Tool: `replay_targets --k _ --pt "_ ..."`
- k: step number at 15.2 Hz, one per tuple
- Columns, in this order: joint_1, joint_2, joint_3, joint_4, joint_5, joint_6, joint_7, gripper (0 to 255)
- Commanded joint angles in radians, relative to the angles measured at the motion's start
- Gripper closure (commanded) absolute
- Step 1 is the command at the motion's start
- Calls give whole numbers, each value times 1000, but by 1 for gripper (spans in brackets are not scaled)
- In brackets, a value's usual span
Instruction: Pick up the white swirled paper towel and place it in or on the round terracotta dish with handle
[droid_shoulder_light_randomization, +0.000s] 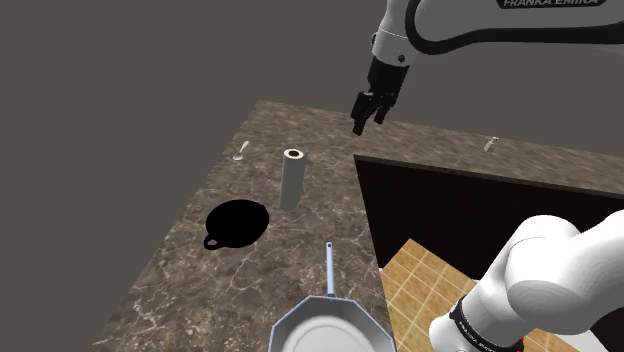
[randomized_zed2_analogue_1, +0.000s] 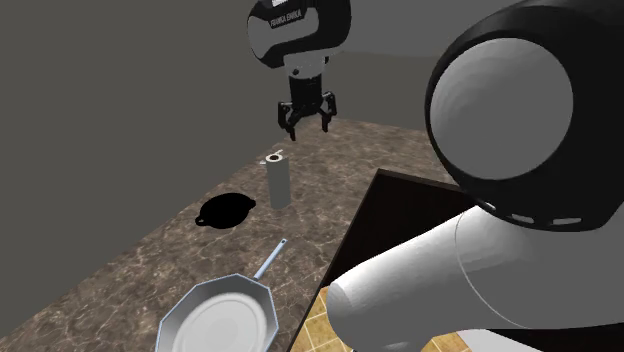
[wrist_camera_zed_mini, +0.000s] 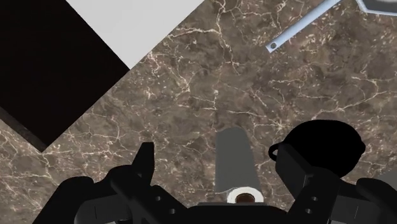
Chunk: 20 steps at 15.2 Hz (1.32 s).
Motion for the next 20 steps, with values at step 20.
replay_targets --k 20 --pt "63 685 3 370 63 280 -257 0"
